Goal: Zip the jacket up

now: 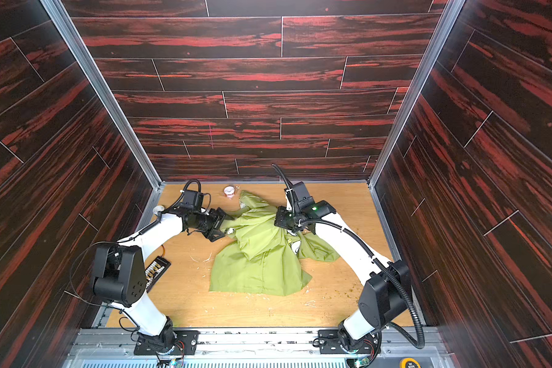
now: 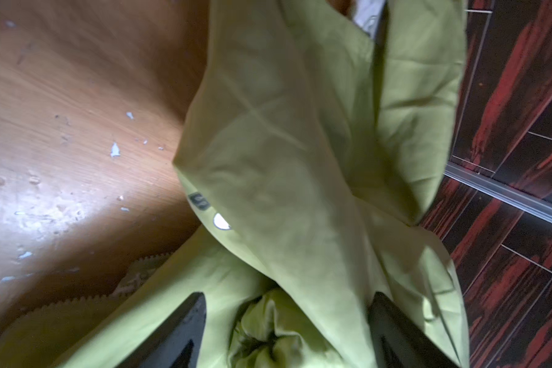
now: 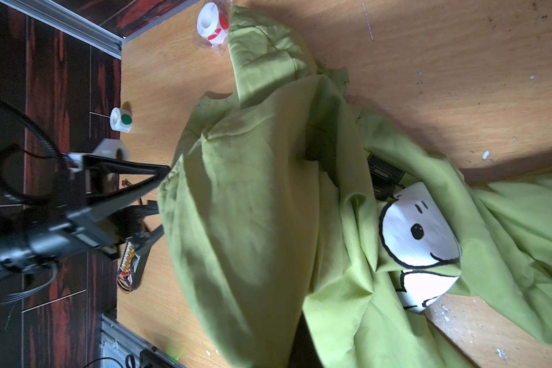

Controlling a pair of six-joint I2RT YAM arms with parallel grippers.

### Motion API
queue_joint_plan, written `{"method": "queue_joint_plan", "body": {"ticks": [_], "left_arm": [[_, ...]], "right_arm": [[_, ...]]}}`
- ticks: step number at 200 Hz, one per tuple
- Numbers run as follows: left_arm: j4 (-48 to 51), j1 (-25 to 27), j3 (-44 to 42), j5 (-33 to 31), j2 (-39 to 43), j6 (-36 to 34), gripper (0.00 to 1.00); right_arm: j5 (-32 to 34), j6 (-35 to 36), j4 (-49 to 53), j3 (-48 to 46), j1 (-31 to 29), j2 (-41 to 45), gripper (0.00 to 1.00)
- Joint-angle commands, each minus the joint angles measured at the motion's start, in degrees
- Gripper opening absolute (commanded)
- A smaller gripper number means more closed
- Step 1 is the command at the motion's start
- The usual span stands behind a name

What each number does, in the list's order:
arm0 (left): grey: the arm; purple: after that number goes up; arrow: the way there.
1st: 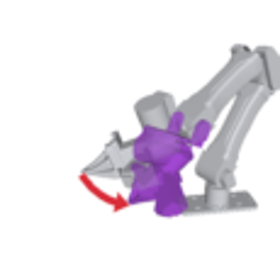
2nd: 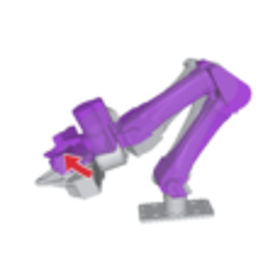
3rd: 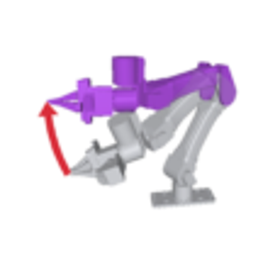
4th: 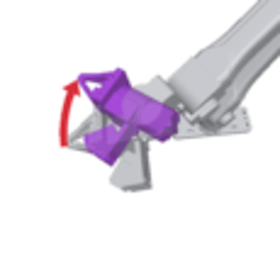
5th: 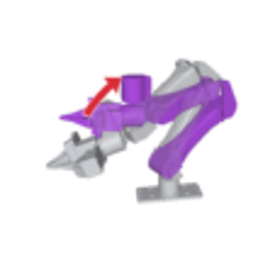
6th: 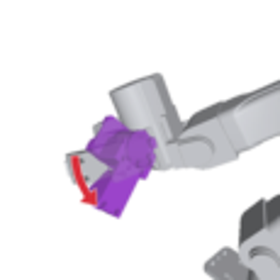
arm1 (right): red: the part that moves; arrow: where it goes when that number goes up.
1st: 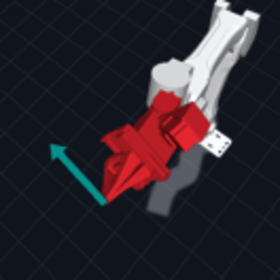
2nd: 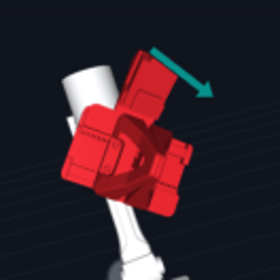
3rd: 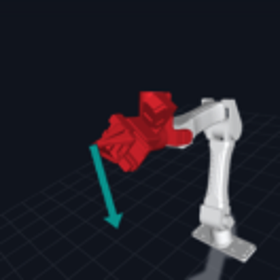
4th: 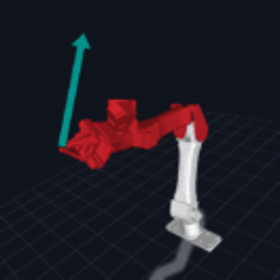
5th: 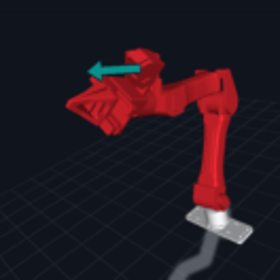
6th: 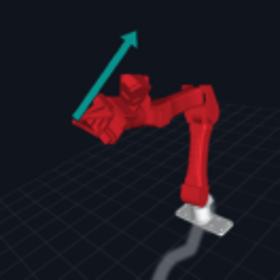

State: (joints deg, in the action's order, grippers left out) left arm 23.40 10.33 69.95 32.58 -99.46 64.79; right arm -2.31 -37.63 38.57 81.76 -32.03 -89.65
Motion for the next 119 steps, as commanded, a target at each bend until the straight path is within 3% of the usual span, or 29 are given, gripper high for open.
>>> {"method": "queue_joint_plan", "body": {"ticks": [1,16,21,47,61,119], "left_arm": [[-6.0,-0.2,0.6,-0.3,-3.3,2.1,0.83],[-7.8,-0.4,2.4,-0.6,-6.0,1.4,0.8],[-7.9,-0.4,3.4,-0.7,-6.8,0.7,0.74],[-7.1,-0.6,10.6,-0.3,-9.6,-2.8,0.17],[-4.2,-1.0,15.8,-0.7,-9.4,-5.3,0.0],[5.0,-1.6,39.9,-6.9,-4.4,-14.1,0.0]], "right_arm": [[0.2,-0.3,1.3,-0.9,0.1,1.8,0.0],[-0.6,-0.4,1.2,-1.0,0.0,1.5,0.0],[-0.7,-0.5,1.1,-0.9,0.0,1.5,0.0],[-0.6,0.1,1.0,0.1,0.0,1.7,0.0],[-1.2,0.9,1.1,1.5,0.1,1.9,0.0],[-7.5,5.7,3.4,12.7,0.1,1.9,0.0]]}}
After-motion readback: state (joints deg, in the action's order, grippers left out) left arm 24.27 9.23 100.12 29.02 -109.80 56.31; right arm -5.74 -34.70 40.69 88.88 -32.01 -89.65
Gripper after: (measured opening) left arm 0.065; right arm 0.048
